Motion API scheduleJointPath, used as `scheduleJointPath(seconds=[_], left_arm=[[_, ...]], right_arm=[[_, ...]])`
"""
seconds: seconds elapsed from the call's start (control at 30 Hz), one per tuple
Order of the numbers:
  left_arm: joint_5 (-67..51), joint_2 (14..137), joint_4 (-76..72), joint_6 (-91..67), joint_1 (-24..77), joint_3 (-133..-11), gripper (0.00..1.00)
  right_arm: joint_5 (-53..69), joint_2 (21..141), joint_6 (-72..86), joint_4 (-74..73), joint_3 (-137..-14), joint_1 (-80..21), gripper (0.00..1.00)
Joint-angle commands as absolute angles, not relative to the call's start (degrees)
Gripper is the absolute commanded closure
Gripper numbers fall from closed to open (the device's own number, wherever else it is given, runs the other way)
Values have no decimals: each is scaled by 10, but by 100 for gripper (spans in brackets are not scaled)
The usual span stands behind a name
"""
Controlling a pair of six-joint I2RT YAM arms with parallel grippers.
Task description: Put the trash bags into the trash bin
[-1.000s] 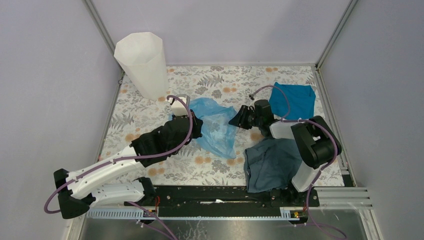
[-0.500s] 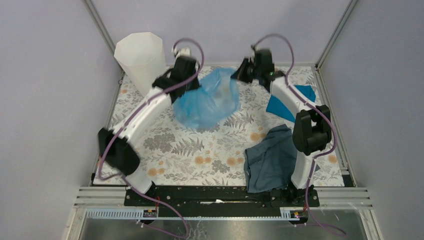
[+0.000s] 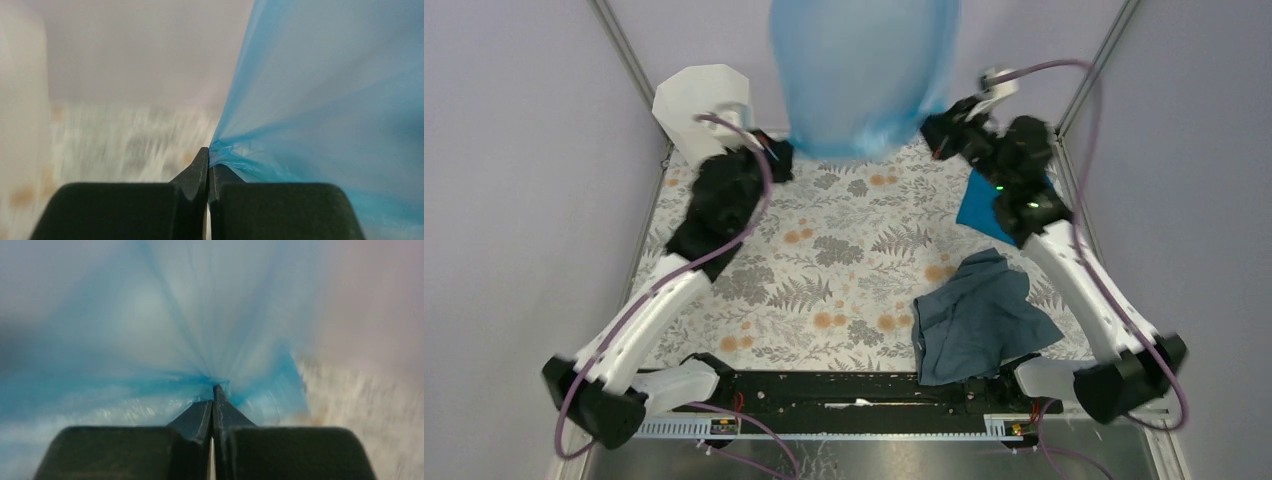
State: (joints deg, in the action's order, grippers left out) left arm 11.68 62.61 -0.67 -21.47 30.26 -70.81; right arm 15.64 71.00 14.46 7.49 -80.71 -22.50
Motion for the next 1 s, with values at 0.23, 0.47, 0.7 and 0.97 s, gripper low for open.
scheduleJointPath(seconds=[0.23,0.47,0.7,0.97], left_arm=[[-16,563,130,-367,300,-405,100],[-78,511,216,-380,300,-606,100],[-117,519,220,-427,300,-662,100],[-112,572,72,-491,417,-613,100]], right_arm=[[217,760,226,13,-501,-255,100],[199,726,187,-203,-750,-255,100],[256,667,221,-134,-702,-256,100],[387,675,279,-7,-630,-259,94]])
